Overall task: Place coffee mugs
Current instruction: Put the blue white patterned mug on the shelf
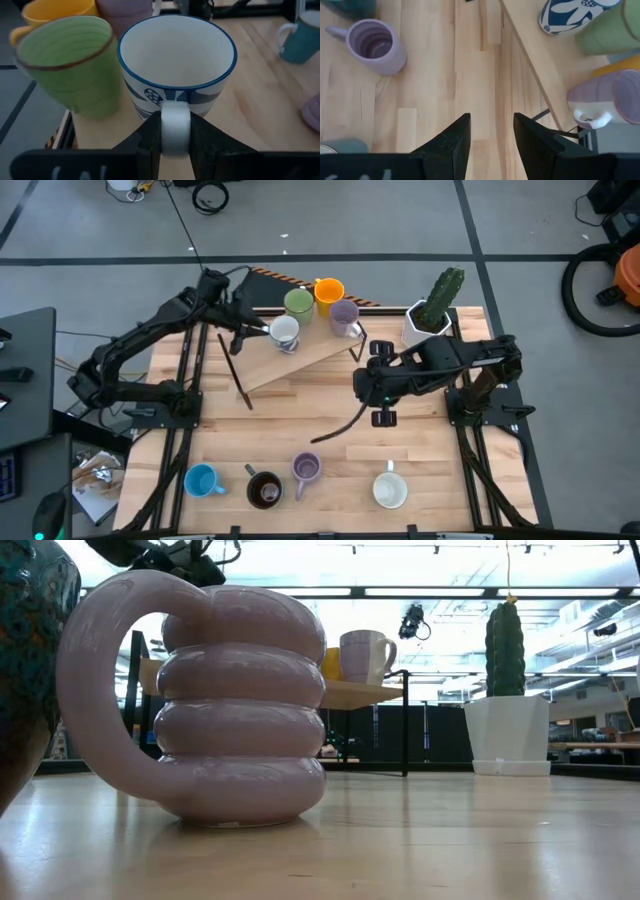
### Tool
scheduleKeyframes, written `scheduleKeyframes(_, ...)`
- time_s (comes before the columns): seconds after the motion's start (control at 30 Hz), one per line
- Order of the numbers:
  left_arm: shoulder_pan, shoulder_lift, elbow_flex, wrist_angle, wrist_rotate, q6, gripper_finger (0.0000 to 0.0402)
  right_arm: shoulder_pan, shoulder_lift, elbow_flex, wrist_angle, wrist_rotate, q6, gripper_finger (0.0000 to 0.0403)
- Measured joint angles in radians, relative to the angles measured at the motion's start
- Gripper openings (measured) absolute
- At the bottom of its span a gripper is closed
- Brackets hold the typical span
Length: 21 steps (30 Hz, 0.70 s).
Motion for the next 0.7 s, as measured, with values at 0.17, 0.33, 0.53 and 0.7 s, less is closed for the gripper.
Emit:
scheduleKeyframes(0.17, 0.055, 0.003, 0.000, 0.003, 0.078, 0.001, 0.0079, 0.035, -0.041, -0.044, 0.021, 0.031, 0.021, 0.0155)
scheduleKeyframes(0.33, 0.083, 0.003, 0.000, 0.005, 0.135, -0.033, 0.0079, 0.044, -0.094, -0.130, 0.059, 0.060, 0.043, 0.0155)
scheduleKeyframes(0.53, 0.001, -0.001, 0.000, -0.007, 0.020, -0.142, 0.0078, 0.042, -0.185, -0.284, 0.139, 0.087, 0.078, 0.0155)
scheduleKeyframes(0.7, -0.107, -0.022, 0.002, -0.012, -0.155, -0.216, 0.0078, 0.026, -0.271, -0.453, 0.282, 0.100, 0.087, 0.0155)
